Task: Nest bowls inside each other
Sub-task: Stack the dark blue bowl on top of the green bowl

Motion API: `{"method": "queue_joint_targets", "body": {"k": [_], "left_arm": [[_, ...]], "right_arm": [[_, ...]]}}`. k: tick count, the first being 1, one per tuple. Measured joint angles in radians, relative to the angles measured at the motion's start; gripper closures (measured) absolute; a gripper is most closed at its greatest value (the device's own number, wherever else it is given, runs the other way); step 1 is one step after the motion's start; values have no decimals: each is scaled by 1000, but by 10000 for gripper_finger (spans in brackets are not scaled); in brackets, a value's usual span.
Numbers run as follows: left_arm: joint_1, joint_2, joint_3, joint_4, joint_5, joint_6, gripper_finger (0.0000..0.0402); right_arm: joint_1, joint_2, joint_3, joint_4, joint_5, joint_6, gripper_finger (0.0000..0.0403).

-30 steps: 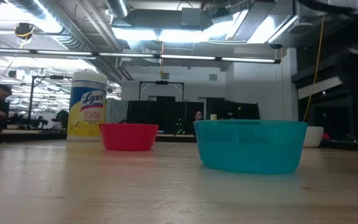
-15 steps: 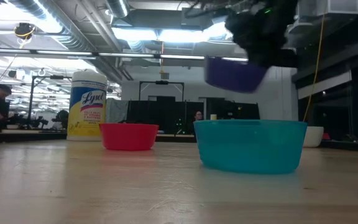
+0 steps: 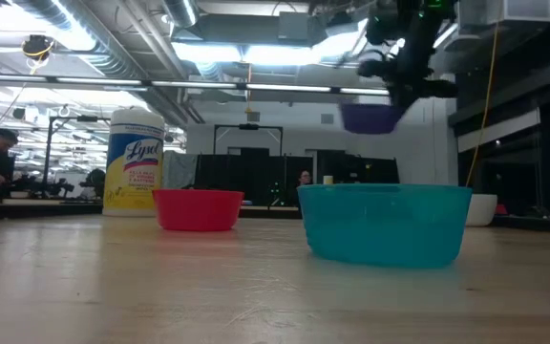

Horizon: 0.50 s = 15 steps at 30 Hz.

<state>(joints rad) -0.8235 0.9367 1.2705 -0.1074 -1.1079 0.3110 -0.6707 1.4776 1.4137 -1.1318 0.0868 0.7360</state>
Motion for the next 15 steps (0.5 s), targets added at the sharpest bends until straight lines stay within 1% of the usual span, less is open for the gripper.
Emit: {"method": "queue_joint_targets", "body": {"k": [6, 15], "left_arm": [[0, -1, 0, 0, 1, 16, 296], [0, -1, 0, -1, 3, 30, 296]], "right_arm": [[-146, -10, 15, -180, 0, -40, 401], [-302, -51, 15, -256, 7, -44, 401]]}}
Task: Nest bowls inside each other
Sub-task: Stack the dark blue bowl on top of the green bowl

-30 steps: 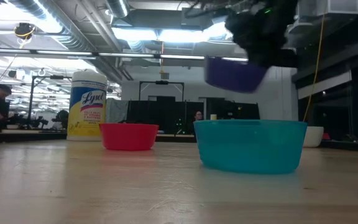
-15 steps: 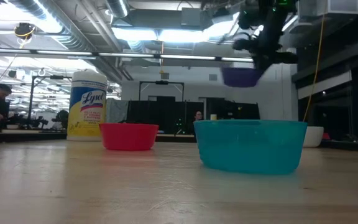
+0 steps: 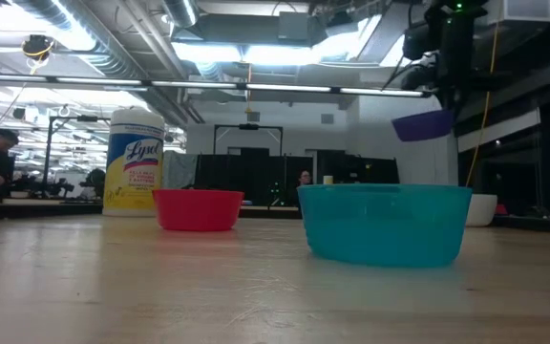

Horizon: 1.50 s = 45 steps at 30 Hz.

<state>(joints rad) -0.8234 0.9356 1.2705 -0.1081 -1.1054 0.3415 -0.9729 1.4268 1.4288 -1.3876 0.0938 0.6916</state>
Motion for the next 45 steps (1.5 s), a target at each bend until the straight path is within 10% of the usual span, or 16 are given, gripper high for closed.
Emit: {"method": "queue_joint_targets", "body": {"k": [9, 19, 29, 45], "left_arm": [[0, -2, 0, 0, 15, -1, 296], [-19, 0, 0, 0, 28, -14, 296], [-35, -5, 0, 22, 3, -9, 296], [-35, -23, 0, 46, 29, -14, 296]], "right_arm": [[-25, -9, -27, 63, -18, 170, 401], [53, -212, -434, 617, 27, 812, 401], [183, -446, -727, 629, 214, 1207, 401], [183, -489, -806, 632, 302, 1316, 401]]}}
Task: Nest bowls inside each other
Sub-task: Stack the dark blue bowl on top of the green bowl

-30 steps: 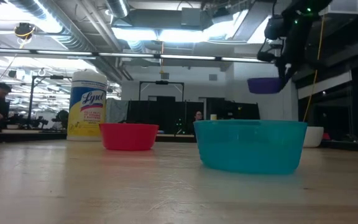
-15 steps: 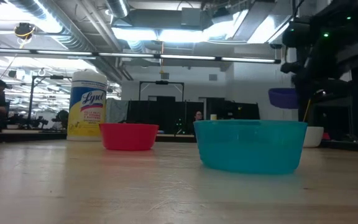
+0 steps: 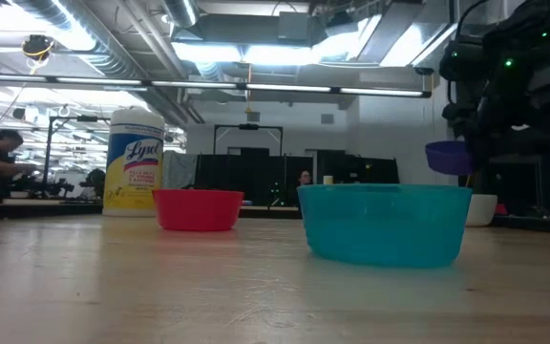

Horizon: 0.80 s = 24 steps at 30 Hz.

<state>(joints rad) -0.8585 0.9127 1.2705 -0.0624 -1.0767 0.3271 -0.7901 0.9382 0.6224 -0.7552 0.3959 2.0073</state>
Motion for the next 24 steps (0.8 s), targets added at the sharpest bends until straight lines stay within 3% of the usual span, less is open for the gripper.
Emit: {"method": "queue_joint_targets", "body": {"k": [13, 24], "left_arm": [[0, -9, 0, 4, 9, 0, 296], [0, -8, 0, 15, 52, -15, 296]], "right_arm": [[0, 0, 0, 84, 65, -82, 357], [0, 1, 0, 124, 65, -183, 263]]}}
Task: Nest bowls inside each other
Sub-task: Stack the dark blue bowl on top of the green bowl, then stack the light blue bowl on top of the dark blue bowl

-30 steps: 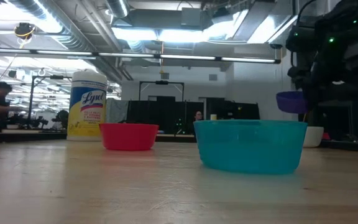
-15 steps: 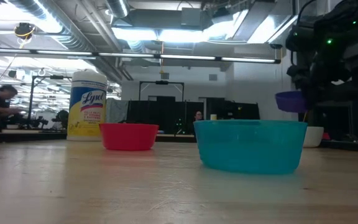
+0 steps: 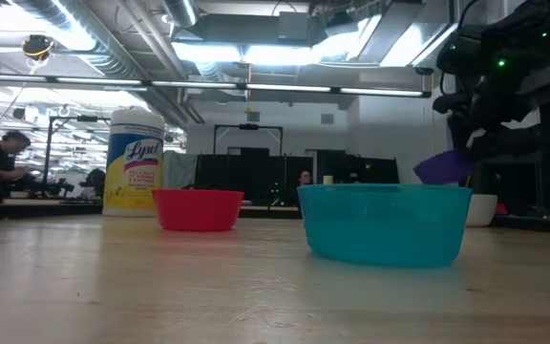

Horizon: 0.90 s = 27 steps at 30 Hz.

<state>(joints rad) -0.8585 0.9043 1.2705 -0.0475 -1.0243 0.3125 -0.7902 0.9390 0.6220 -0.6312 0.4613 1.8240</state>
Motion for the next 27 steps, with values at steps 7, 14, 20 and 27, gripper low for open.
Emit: {"method": "queue_joint_targets", "body": {"k": [7, 14, 20, 27], "left_arm": [[0, 1, 0, 0, 25, -14, 296], [0, 1, 0, 0, 24, 0, 296], [0, 1, 0, -7, -50, 55, 296], [0, -18, 0, -8, -120, 113, 296]], "right_arm": [[0, 0, 0, -11, -5, 0, 223], [60, 0, 0, 254, -83, -339, 210], [314, 39, 0, 466, -626, -565, 231], [792, 113, 6, 440, -670, -409, 269]]}}
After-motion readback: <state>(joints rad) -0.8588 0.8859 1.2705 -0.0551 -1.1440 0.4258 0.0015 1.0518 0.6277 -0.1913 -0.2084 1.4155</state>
